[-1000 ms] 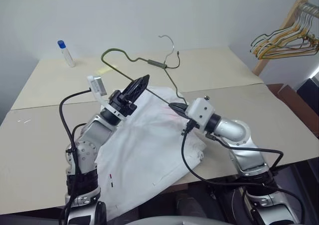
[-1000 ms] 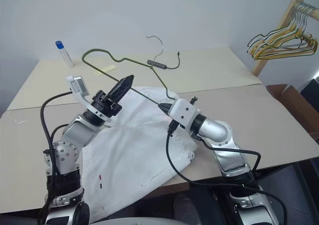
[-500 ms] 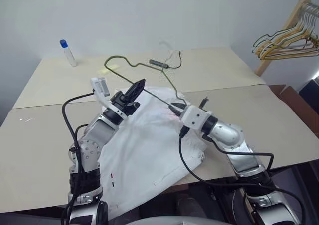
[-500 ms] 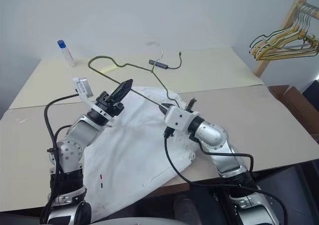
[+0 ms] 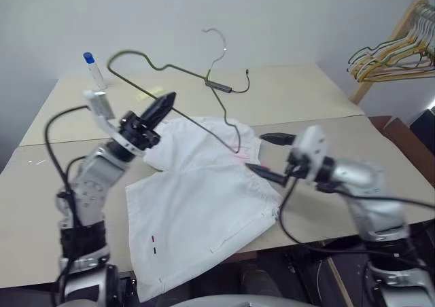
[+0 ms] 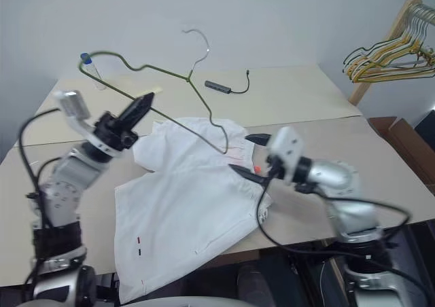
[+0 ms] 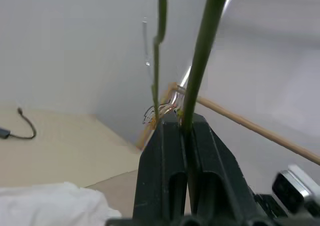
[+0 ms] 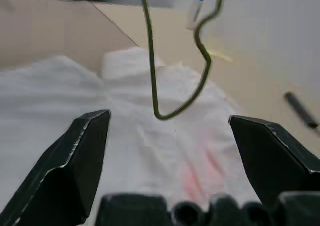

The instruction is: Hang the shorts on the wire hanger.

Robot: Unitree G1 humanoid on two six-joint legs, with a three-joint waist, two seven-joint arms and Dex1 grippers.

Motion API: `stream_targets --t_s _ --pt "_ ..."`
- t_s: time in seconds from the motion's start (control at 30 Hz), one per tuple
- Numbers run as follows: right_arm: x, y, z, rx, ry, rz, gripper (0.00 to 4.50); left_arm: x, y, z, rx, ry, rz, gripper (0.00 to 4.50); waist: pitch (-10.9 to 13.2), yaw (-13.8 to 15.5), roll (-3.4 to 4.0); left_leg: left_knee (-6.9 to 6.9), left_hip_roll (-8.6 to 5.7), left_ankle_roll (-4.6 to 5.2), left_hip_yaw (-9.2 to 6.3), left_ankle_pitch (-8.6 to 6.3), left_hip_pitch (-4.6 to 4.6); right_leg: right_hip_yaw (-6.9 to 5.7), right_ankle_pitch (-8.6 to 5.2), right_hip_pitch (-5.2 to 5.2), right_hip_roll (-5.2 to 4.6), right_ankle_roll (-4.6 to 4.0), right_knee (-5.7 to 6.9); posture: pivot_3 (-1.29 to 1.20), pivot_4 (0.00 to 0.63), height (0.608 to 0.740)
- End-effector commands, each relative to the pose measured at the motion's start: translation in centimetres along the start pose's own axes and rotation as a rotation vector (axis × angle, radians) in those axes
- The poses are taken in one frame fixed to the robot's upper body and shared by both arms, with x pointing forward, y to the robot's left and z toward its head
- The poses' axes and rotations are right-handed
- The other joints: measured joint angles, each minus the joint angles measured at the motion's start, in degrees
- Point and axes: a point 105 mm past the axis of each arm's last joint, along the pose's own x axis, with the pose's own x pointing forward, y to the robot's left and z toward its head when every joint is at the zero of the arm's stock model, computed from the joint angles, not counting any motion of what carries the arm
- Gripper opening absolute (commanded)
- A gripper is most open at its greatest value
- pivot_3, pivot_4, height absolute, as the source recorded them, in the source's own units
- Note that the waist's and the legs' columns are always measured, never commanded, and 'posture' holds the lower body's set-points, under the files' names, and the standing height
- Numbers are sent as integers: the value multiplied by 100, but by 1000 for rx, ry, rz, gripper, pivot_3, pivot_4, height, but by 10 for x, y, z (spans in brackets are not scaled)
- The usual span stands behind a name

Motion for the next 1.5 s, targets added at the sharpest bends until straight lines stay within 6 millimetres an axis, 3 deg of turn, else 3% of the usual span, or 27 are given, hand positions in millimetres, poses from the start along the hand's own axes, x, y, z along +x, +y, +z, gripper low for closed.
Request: stream_targets --t_s 0.03,0.2,0.5,0.8,1.03,1.3,1.5 --pt "-17 7 15 258 -14 245 4461 -4 -26 28 3 5 -243 0 9 -20 4 -1 2 0 0 0 1 -1 -5 1 2 5 -1 -53 0 740" --pt "-5 7 14 442 50 401 4461 -12 -37 34 22 83 -401 0 19 -117 15 -2 11 0 2 0 1 -4 -25 -3 11 30 -2 -80 0 740" --pt "49 19 15 438 120 500 4461 -2 -36 15 9 76 -438 0 23 -161 19 3 9 0 -5 0 -29 -3 -18 -26 5 35 1 -76 0 740" --pt "53 35 12 404 175 545 4461 -4 -37 8 12 55 -424 0 22 -138 19 19 4 -1 -13 1 -99 -8 12 -96 -4 4 14 -58 0 740" --pt "58 28 12 426 166 509 2755 -5 -38 5 9 61 -420 0 22 -141 19 18 4 -1 -12 1 -95 -9 12 -95 0 4 19 -52 0 740" --pt "58 23 7 445 169 472 40 -6 -32 1 12 66 -382 0 22 -140 19 19 3 -1 -12 1 -96 -9 12 -95 -1 4 19 -53 0 740" --pt "59 23 8 454 148 455 14 -3 -25 -9 40 70 -332 0 22 -140 19 19 4 -1 -12 1 -95 -9 12 -94 -1 3 19 -61 0 740"
